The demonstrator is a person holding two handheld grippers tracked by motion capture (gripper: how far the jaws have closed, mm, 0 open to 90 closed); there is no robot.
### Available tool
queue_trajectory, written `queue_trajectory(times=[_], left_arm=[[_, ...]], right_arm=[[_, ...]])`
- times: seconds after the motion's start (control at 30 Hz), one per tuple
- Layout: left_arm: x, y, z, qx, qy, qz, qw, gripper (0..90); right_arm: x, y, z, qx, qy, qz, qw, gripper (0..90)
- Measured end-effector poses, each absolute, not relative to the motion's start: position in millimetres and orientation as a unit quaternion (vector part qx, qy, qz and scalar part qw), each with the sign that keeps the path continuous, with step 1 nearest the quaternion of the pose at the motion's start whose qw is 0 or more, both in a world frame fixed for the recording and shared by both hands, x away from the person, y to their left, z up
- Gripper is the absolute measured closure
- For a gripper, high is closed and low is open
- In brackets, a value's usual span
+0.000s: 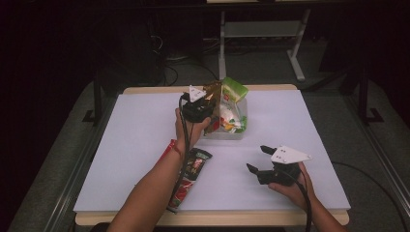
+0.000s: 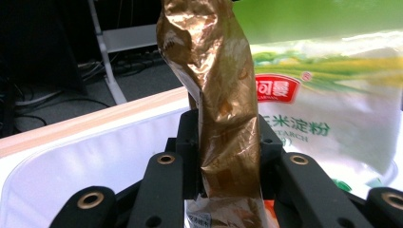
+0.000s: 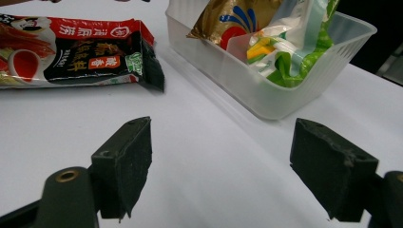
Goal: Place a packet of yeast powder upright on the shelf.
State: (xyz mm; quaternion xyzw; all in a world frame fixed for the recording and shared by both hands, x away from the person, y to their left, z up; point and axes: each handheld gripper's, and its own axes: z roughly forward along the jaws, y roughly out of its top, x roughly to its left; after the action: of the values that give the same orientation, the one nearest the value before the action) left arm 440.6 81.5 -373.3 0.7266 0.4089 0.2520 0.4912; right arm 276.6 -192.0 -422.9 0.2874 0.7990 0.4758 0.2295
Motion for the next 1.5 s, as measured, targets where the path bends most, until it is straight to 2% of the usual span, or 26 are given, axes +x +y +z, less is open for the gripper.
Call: queue_trajectory(times=[0.37, 0.6, 0.9, 1.3, 1.5], left_arm=[[451, 74, -368, 0.665, 0.429, 0.305, 0.530, 72.2], [444, 70, -388, 0.632, 0.442, 0.319, 0.550, 72.3], [432, 73, -409, 0.658, 0.431, 0.305, 0.536, 72.3], [427, 81, -402, 0.699, 0.407, 0.290, 0.512, 69.9], [426, 84, -395, 0.728, 0.378, 0.268, 0.505, 64.3]], right_arm=[[276, -196, -424, 0.289, 0.798, 0.478, 0.226, 21.2], [273, -196, -423, 0.286, 0.798, 0.480, 0.227, 21.2], [274, -193, -423, 0.281, 0.800, 0.479, 0.226, 21.5], [274, -189, -424, 0.276, 0.807, 0.472, 0.224, 21.4], [274, -189, -425, 0.275, 0.810, 0.467, 0.224, 21.4]])
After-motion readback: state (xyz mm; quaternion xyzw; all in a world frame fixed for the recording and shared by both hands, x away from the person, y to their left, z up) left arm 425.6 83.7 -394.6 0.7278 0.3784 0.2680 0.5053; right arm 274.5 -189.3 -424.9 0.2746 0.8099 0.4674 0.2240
